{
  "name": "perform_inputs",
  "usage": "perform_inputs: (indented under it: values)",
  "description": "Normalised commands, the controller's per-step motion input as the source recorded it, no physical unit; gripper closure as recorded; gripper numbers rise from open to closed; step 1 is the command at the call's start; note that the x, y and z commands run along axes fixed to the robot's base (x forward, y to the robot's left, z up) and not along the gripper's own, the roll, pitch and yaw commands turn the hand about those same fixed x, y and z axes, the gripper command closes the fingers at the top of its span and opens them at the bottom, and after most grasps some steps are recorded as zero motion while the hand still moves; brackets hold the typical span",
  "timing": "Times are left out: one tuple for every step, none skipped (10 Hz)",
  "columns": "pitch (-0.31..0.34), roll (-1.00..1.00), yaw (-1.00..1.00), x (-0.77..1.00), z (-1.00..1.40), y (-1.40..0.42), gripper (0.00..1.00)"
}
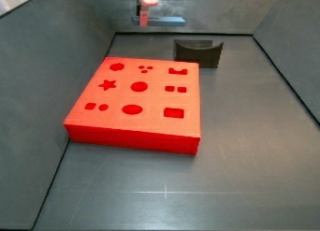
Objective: Pick up the double-square object. Move up. Rotate the double-square object. Place the double-square object on the fixture. Regrasp the double-square object. Move to above the board. Insert the double-square object.
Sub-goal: Rotate the double-square object.
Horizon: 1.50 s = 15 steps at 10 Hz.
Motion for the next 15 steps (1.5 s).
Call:
perform_inputs:
  values:
    - [-0.005,-0.01,-1.0,0.03,-0.03,0.01,1.0]
    - [-0.005,-0.01,-1.0,0.03,-0.03,0.01,1.0]
    - [-0.005,-0.01,-1.0,0.03,-0.03,0.01,1.0]
    - [-0.005,-0.01,-1.0,0.03,-0.03,0.01,1.0]
    - [-0.006,-0.01,-1.0,0.03,-0.03,0.01,1.0]
    - [-0.006,-0.01,-1.0,0.03,-0.03,0.01,1.0]
    - [-0.006,-0.01,-1.0,0.03,-0.03,0.01,1.0]
    - [-0.007,-0.01,-1.0,0.03,-0.03,0.01,1.0]
    - [-0.007,-0.01,-1.0,0.03,-0.03,0.01,1.0]
    - [-0.008,-0.02,-1.0,0.03,-0.04,0.01,1.0]
    - [-0.008,-0.02,-1.0,0.03,-0.04,0.01,1.0]
    - [-0.009,-0.02,-1.0,0.03,-0.04,0.02,1.0]
    - [-0.01,-0.02,-1.0,0.03,-0.04,0.01,1.0]
    - [-0.01,-0.02,-1.0,0.03,-0.04,0.01,1.0]
    - [-0.011,-0.03,-1.0,0.03,-0.04,0.01,1.0]
